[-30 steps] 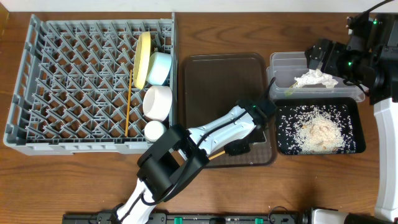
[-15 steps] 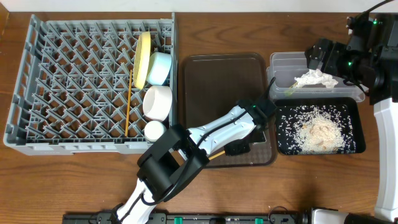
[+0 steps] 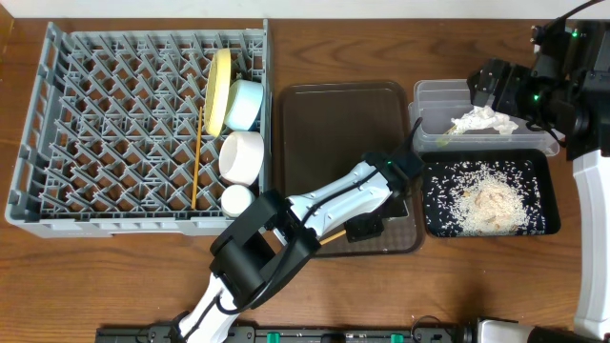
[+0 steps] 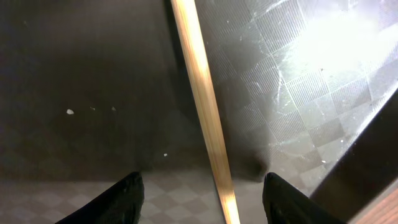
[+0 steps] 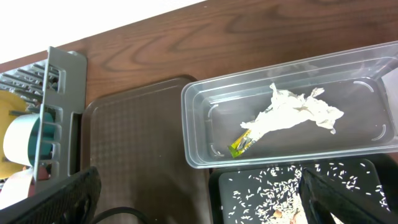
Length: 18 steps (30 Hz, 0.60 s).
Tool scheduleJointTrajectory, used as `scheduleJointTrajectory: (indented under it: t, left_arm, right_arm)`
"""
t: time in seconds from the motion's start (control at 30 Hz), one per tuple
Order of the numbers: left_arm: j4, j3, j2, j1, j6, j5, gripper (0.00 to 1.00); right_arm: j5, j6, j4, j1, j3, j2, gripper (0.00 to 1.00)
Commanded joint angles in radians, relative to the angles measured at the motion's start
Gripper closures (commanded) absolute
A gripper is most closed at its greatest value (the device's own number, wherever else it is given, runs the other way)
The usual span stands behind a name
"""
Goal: Sort waste into correct bins and load items into the dishwasher
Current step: 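Close the left gripper on the second chopstick and lift it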
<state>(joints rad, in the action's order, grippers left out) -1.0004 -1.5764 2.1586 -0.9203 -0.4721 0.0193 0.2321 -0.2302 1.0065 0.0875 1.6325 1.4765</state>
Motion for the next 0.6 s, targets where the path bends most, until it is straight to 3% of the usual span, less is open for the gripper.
scheduleJointTrajectory:
  t: [0.0,0.2,0.33,0.57]
  left_arm:
    - [0.005,0.006,0.02,0.003,-0.006,-0.005,0.38]
    - [0.008,0.006,0.036,-0.014,0.002,-0.032,0.38]
    - [0.009,0.006,0.042,-0.027,0.006,-0.051,0.31]
    - [0.008,0.006,0.045,-0.033,0.013,-0.062,0.35]
  right_arm:
    - [0.004,-0.008,0.001,0.003,0.002,0.003,0.01]
    - [0.004,-0.008,0.001,0.003,0.002,0.003,0.01]
    - [0.004,-0.008,0.001,0.003,0.002,0.003,0.01]
    - [0.004,-0.008,0.001,0.003,0.002,0.003,0.01]
